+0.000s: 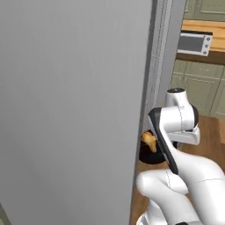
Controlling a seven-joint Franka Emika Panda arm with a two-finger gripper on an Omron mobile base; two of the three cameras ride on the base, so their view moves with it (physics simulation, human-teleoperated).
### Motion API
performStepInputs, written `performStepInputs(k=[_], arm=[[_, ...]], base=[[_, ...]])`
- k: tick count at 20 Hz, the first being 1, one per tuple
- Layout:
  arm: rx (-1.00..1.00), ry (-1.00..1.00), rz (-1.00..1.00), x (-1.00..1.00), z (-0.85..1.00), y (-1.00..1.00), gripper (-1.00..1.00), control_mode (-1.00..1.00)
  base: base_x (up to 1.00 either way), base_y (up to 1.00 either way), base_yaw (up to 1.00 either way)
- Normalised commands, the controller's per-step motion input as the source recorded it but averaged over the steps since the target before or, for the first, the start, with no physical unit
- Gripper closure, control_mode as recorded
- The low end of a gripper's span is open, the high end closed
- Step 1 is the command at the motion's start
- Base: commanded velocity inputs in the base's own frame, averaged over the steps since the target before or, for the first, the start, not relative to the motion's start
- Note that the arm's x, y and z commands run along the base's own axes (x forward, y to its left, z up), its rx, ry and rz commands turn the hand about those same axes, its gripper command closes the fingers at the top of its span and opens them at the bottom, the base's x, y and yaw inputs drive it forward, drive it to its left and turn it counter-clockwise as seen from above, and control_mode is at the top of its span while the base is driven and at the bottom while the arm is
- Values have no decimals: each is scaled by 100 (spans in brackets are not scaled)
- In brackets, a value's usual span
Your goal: Pick the chicken drumstick and avocado from their plates and place them in the bowl. Then put the bowl in the fridge.
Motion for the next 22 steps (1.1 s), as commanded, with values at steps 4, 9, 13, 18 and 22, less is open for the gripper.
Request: performStepInputs(k=[4,9,13,18,22], arm=[[0,0,0,0,0,0,100,100],[0,0,0,0,0,0,100,100],[0,0,0,0,0,0,100,100],[0,0,0,0,0,0,100,100],[0,0,0,0,0,0,100,100]], base=[[1,0,29],[17,-10,36],[27,-21,45],[15,-18,53],[1,-20,53]])
